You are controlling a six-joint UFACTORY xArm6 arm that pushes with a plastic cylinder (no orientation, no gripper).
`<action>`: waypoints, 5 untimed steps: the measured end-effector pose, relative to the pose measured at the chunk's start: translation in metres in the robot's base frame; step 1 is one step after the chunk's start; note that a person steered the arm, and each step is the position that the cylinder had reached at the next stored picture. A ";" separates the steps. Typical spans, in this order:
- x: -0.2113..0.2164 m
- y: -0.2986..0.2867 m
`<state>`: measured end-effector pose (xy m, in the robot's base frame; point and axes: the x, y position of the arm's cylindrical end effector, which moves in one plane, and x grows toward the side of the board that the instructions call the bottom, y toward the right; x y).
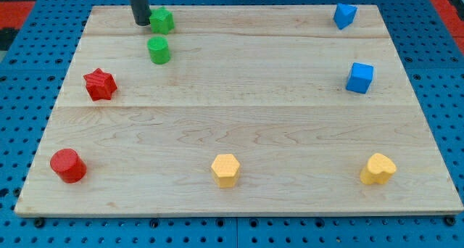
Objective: Nudge red star a bit right
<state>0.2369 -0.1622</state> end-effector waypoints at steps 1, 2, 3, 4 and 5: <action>0.000 0.000; -0.004 -0.052; -0.004 -0.055; 0.010 -0.076; 0.049 -0.118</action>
<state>0.2854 -0.2801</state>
